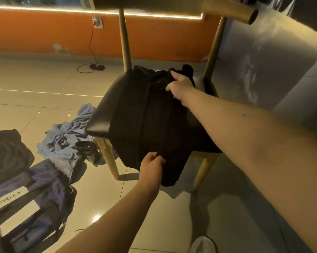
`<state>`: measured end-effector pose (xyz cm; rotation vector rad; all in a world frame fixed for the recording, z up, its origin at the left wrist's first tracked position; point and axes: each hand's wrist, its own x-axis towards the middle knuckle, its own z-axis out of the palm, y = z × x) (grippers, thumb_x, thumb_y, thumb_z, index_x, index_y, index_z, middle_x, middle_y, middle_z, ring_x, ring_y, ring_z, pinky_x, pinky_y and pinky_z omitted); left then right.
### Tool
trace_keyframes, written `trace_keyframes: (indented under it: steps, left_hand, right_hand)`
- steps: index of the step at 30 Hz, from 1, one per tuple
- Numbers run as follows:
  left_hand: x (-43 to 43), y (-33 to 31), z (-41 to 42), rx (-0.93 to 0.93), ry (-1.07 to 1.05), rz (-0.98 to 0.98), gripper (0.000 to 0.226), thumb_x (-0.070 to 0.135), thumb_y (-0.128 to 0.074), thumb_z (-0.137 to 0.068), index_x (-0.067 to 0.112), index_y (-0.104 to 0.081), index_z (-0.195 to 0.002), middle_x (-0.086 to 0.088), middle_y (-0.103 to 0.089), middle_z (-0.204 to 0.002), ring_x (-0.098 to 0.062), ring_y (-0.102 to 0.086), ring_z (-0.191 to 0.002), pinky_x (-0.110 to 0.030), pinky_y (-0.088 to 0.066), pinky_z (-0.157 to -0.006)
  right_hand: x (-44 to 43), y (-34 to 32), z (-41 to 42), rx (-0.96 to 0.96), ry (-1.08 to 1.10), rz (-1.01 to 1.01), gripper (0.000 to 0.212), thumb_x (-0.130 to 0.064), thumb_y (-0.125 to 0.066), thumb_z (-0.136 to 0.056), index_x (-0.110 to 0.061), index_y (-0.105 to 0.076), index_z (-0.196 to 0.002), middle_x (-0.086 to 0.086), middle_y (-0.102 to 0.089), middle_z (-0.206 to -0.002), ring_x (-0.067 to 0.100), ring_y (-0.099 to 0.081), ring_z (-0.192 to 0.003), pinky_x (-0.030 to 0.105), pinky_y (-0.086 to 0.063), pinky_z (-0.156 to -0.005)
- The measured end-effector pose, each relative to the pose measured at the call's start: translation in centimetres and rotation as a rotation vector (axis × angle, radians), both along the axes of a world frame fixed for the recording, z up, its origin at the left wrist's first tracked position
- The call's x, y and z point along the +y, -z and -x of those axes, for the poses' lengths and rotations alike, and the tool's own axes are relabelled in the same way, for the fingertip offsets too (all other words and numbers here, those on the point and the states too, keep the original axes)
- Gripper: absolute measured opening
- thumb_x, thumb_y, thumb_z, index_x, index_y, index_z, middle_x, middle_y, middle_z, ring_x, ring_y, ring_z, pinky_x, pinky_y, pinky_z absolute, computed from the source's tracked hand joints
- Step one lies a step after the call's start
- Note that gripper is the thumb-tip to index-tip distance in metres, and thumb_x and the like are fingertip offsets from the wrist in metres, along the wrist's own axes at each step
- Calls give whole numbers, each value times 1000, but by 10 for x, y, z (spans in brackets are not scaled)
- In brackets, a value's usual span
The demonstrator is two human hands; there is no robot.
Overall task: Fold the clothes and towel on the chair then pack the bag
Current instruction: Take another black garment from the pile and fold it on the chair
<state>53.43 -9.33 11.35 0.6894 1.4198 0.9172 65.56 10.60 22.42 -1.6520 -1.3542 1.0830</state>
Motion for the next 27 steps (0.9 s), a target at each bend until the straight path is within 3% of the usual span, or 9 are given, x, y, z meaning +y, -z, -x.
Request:
trace_keyframes:
  steps: [2,4,8,12,15,17,21,24,27]
  left_hand:
    - [3,9,9,31,-4,13,12,10,-54,-98,12,-64,-105,-15,-67,-106,-28,-68,-99,-40,-57,-82]
    - [4,19,18,116,30,-5,12,9,-53,-100,13,-64,-104,-11,-68,-103,-23,-68,-95,-33,-54,-77]
    - [5,35,29,286,112,-86,14,15,-54,-105,16,-64,-115,-2,-68,-104,-14,-67,-95,-21,-54,-77]
    - [14,41,32,474,128,-112,19,22,-57,-104,12,-62,-119,-1,-66,-103,-18,-65,-98,-34,-57,-92]
    - [15,36,32,630,160,-98,12,28,-60,-102,17,-58,-105,0,-64,-92,-16,-64,-85,-31,-54,-78]
    - [12,25,31,693,155,-136,16,33,-60,-100,20,-57,-91,1,-62,-80,-12,-61,-73,-26,-48,-67]
    - [10,-13,28,713,129,-240,31,39,-57,-101,21,-59,-76,2,-61,-67,-10,-58,-59,-22,-41,-57]
    - [26,-44,27,730,111,-316,25,41,-58,-100,26,-57,-80,6,-62,-69,-8,-60,-60,-22,-41,-56]
    - [59,-71,24,787,133,-358,17,40,-58,-100,30,-55,-87,7,-64,-79,-8,-61,-68,-21,-40,-57]
  right_hand:
    - [5,7,9,-25,-11,23,72,1,-54,-96,-28,-31,-158,-11,-54,-98,10,-54,-62,21,-48,-53]
    - [9,12,14,-63,-29,43,73,1,-57,-96,-27,-32,-158,-7,-56,-94,11,-55,-64,21,-51,-54]
    - [12,22,22,-166,-76,101,69,-2,-60,-97,-21,-33,-157,2,-57,-126,13,-62,-82,21,-56,-62]
    - [13,21,22,-235,-66,110,47,6,-48,-101,-9,-49,-146,17,-59,-132,16,-63,-78,18,-57,-53]
    - [9,16,19,-358,-7,11,32,3,-52,-99,-15,-68,-121,10,-66,-115,20,-70,-84,27,-63,-65]
    - [3,9,15,-377,53,-18,26,2,-54,-98,-20,-68,-102,8,-68,-107,21,-71,-80,31,-64,-68]
    - [-15,0,-4,-432,70,27,25,4,-53,-97,-18,-64,-101,7,-65,-102,21,-70,-83,29,-62,-66]
    - [-21,-1,-22,-494,126,29,21,-1,-59,-94,-21,-61,-90,6,-65,-99,23,-67,-90,38,-61,-83]
    - [-20,-1,-39,-524,203,51,13,-5,-61,-93,-17,-65,-98,5,-64,-104,22,-61,-93,32,-52,-81]
